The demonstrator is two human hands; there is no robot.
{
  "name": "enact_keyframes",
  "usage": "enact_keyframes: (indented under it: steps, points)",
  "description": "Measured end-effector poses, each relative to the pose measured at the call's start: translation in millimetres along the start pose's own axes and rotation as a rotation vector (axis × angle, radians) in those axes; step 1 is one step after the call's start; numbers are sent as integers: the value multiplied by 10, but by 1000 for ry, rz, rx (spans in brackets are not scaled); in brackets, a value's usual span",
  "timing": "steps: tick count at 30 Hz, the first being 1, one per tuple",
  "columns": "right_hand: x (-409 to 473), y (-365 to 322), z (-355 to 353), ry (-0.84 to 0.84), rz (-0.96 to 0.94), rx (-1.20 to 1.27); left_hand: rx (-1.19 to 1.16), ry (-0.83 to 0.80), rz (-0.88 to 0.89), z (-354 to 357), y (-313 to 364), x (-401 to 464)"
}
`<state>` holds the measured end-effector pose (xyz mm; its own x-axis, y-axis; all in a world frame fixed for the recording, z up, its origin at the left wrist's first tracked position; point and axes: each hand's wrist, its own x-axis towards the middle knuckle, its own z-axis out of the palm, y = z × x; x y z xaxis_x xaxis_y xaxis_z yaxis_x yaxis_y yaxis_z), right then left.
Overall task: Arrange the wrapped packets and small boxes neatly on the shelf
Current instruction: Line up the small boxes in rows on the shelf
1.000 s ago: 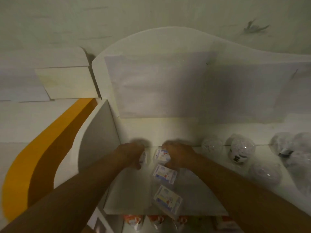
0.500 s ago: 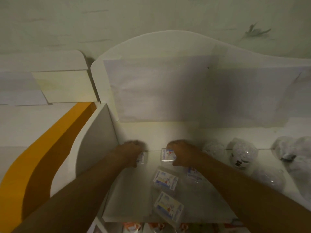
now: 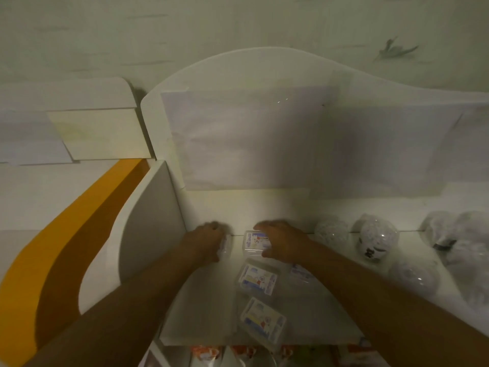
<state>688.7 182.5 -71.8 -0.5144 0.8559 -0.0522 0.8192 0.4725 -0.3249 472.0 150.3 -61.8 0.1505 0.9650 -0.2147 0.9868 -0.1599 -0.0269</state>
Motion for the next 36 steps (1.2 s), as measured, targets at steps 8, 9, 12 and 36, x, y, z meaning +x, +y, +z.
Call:
enact_keyframes:
  steps: [8, 9, 12, 36]
  points:
    - [-289, 128, -448, -64, 61, -59, -34, 1, 173, -297, 297, -124]
    - [-336, 147, -482, -86, 71, -60, -85, -46, 214, -321, 355, -143]
    - [-487, 187, -526, -162, 127, -41, -189, -235, 281, -322, 558, -214]
    - [-686, 47, -399, -245, 28, -90, 113, -218, 204, -152, 486, -507]
